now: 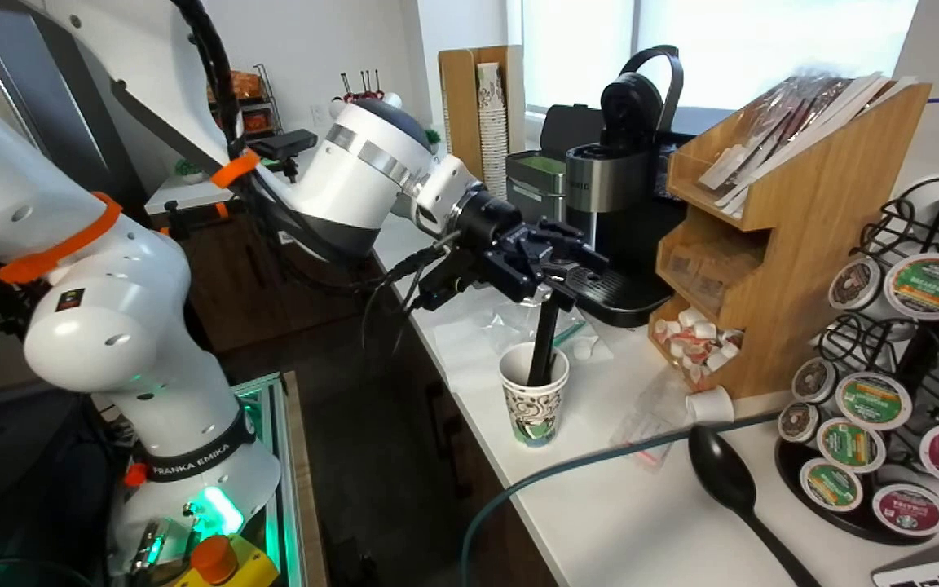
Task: Put the black tongs in the coffee cup.
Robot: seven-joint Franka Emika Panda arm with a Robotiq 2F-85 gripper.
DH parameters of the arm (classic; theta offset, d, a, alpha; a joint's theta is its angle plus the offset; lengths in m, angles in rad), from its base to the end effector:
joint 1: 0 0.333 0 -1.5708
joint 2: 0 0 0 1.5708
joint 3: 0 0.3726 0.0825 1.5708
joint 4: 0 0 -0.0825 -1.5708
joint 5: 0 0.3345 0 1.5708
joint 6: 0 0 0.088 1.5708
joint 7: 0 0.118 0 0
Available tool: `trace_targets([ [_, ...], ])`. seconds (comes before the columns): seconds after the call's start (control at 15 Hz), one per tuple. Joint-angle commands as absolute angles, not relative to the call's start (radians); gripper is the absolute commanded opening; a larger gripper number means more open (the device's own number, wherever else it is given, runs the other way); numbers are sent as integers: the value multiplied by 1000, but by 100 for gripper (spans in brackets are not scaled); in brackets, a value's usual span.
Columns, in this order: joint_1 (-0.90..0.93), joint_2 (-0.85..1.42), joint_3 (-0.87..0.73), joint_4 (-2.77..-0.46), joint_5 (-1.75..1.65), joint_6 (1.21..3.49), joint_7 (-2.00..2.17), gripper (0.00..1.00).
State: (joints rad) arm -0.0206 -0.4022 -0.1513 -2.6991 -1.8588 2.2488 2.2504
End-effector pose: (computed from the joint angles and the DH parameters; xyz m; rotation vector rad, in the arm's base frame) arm 0.3378 -0.0976 0.4572 1.8731 -1.0355 1.3623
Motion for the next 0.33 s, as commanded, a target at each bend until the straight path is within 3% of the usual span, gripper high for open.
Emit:
trace_targets([
  [0.0,-25,-531,-190,-2687,-1825,2298,2265,100],
  [0.2,-10,-616,-220,-2646,-1847,2364,2283,100],
  [0.27,-15,-550,-199,-2646,-1839,2302,2257,100],
])
